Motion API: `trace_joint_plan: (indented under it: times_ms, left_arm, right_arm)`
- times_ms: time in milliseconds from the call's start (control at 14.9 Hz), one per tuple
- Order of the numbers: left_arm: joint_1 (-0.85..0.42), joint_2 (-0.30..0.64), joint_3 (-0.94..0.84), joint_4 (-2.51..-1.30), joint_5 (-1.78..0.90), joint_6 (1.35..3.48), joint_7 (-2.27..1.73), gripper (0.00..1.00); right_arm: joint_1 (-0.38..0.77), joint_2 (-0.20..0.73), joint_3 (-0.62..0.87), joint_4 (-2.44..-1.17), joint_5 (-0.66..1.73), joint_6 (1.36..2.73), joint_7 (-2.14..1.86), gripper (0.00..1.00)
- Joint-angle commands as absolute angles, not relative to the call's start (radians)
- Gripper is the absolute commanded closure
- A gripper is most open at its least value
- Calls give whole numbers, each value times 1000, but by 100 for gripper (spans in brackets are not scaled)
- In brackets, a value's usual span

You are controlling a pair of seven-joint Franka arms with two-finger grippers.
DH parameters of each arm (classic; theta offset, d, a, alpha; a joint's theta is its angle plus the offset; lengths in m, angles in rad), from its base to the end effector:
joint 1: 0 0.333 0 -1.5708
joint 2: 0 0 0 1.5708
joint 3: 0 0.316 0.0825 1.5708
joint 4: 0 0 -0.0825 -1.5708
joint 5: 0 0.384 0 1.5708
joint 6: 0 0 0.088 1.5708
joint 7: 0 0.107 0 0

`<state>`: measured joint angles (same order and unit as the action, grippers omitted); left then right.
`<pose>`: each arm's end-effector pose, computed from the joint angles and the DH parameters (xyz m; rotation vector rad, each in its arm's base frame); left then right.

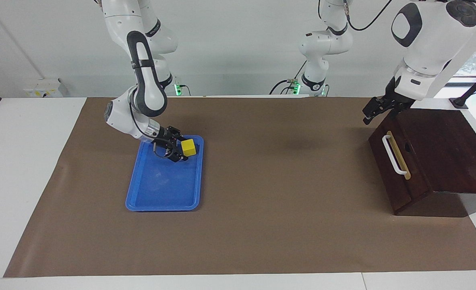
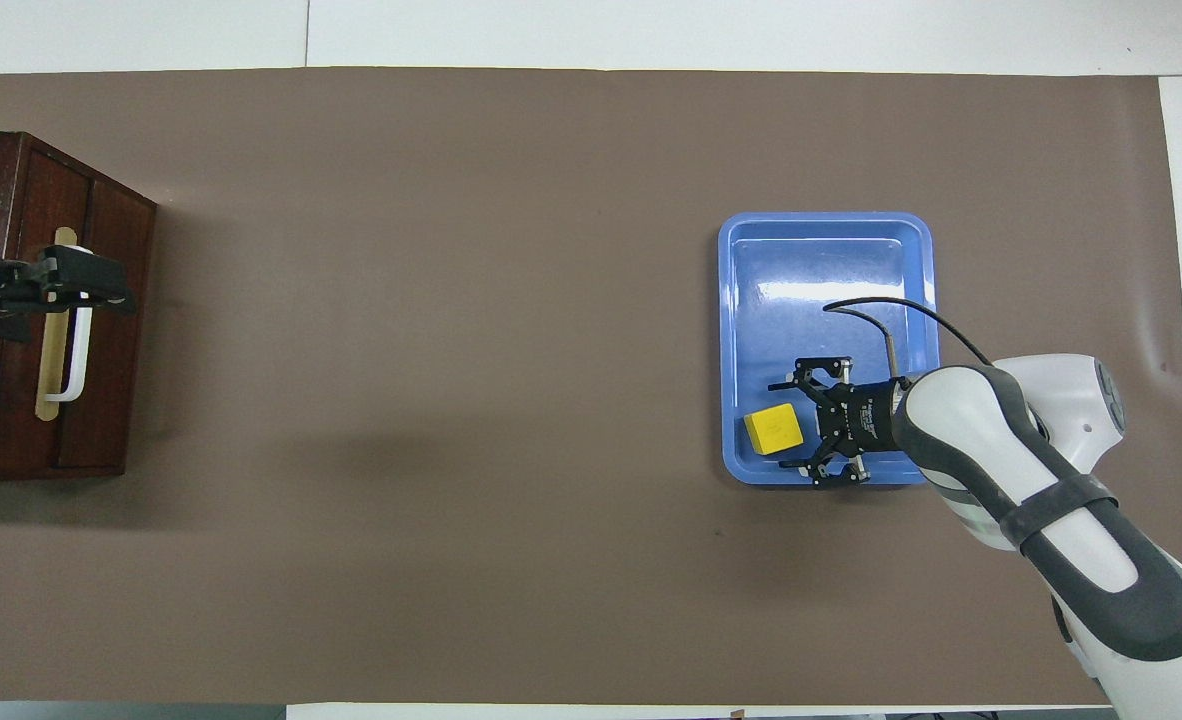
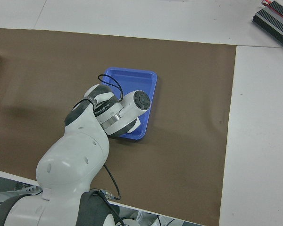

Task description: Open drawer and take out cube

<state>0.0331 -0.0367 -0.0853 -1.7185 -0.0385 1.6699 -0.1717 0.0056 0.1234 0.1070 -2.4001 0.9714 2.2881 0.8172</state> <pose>0.5474 -0.0331 0.5832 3.1020 0.1920 -0.0247 0.4741 0.0732 0.2531 -1.9260 1.7169 0.6510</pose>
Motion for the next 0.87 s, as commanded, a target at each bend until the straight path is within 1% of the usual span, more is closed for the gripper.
trace_joint_plan:
  times_ms: [0,201,268,470,671,805]
  left_arm:
    - [22,-61,-75,-1740,-28,1622,-30,0]
    - [18,-69,-75,-1741,-5,1563,-3,0]
    - [18,-71,-75,-1737,-3,1554,-5,0]
    - [5,-71,-78,-1736,-5,1555,-9,0]
    - [5,-71,-80,-1733,-5,1572,-8,0]
    - [5,-71,-80,-1738,-5,1582,-11,0]
  right_arm:
    - [6,81,109,-2410,1011,2275,842,0]
    - [-5,57,106,-2329,971,2154,954,0]
    - [-8,48,103,-2292,912,2108,997,0]
    - [-18,34,98,-2121,737,1944,1101,0]
    - [-31,32,103,-1952,525,1820,1025,0]
    - [-35,40,103,-1857,439,1737,910,0]
